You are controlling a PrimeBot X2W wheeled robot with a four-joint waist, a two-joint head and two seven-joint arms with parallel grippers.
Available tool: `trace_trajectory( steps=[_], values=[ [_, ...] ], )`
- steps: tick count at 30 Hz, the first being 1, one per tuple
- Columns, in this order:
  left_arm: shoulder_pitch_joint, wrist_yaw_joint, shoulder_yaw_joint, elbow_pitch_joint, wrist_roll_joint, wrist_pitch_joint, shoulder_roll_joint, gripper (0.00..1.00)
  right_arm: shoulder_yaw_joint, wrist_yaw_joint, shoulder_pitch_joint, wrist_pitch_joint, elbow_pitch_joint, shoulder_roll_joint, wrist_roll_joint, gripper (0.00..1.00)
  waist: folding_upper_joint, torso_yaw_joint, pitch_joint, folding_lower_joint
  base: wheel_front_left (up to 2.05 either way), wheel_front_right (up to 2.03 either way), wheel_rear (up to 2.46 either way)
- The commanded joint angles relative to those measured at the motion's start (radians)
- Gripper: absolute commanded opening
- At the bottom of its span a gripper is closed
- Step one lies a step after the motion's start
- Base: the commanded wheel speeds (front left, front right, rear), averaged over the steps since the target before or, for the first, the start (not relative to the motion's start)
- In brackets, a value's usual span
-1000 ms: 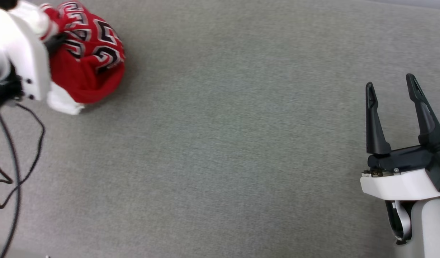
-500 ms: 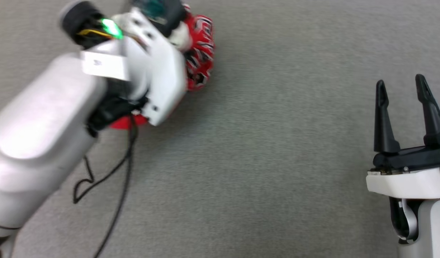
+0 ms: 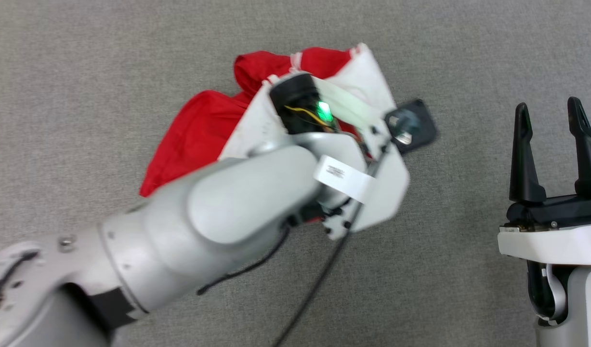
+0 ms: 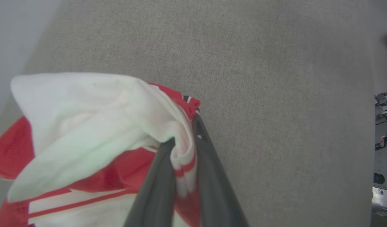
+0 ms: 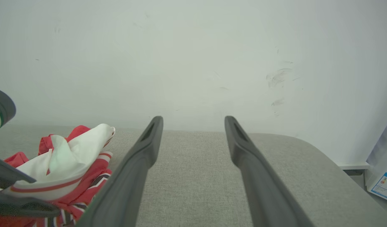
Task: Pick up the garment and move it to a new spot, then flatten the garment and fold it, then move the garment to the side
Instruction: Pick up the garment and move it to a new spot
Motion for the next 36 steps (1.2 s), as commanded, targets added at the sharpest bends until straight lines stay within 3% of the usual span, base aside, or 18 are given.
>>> trace_trajectory(
  steps=[1, 7, 10, 14, 15, 16, 20, 29, 32, 36],
  values=[
    [0.009, 0.0, -0.008, 0.012, 0.019, -0.001, -0.039, 0.0, -0.003, -0.001, -0.013, -0.002, -0.004, 0.003, 0.007, 1.0, 0.0, -0.009, 0.01, 0.0, 0.0, 0.0, 0.0],
    [0.187, 0.0, -0.009, -0.022, 0.136, 0.166, -0.136, 0.0, 0.004, -0.001, -0.025, -0.002, 0.0, 0.003, 0.015, 1.0, 0.0, -0.021, 0.033, 0.0, 0.0, 0.0, 0.0],
    [0.254, -0.001, -0.013, -0.034, 0.151, 0.206, -0.147, 0.0, 0.006, -0.001, -0.03, -0.002, 0.003, 0.003, 0.013, 1.0, 0.0, -0.022, 0.036, 0.0, 0.0, 0.0, 0.0],
    [0.271, 0.0, -0.012, -0.034, 0.165, 0.184, -0.147, 0.0, 0.0, -0.001, -0.02, -0.002, 0.008, 0.003, 0.001, 1.0, 0.0, -0.009, 0.021, 0.0, 0.0, 0.0, 0.0],
    [0.268, 0.0, -0.011, -0.03, 0.17, 0.16, -0.149, 0.41, -0.001, -0.001, -0.014, -0.002, 0.01, 0.003, -0.004, 1.0, 0.0, -0.003, 0.012, 0.0, 0.0, 0.0, 0.0],
    [0.262, 0.0, -0.011, -0.021, 0.172, 0.128, -0.152, 1.0, -0.001, -0.001, -0.008, -0.002, 0.012, 0.003, -0.008, 1.0, 0.0, 0.004, 0.002, 0.0, 0.0, 0.0, 0.0],
    [0.257, 0.0, -0.01, -0.006, 0.177, 0.038, -0.167, 1.0, -0.004, -0.001, 0.008, -0.002, 0.019, 0.003, -0.019, 1.0, 0.0, 0.025, -0.04, 0.0, 0.0, 0.0, 0.0],
    [0.256, 0.0, 0.004, 0.054, 0.136, -0.312, -0.151, 1.0, -0.024, -0.001, 0.088, -0.002, 0.037, 0.003, -0.046, 1.0, 0.0, 0.097, -0.182, 0.0, 0.0, 0.0, 0.0],
    [0.293, 0.034, 0.046, 0.066, 0.125, -0.395, -0.131, 1.0, -0.024, -0.001, 0.114, -0.002, 0.043, 0.003, -0.05, 1.0, 0.0, 0.115, -0.221, 0.0, 0.0, 0.0, 0.0],
    [0.341, 0.117, 0.111, 0.06, 0.134, -0.502, -0.08, 1.0, -0.028, -0.001, 0.143, -0.002, 0.051, 0.003, -0.054, 1.0, 0.0, 0.136, -0.258, 0.0, 0.0, 0.0, 0.0]
  ],
)
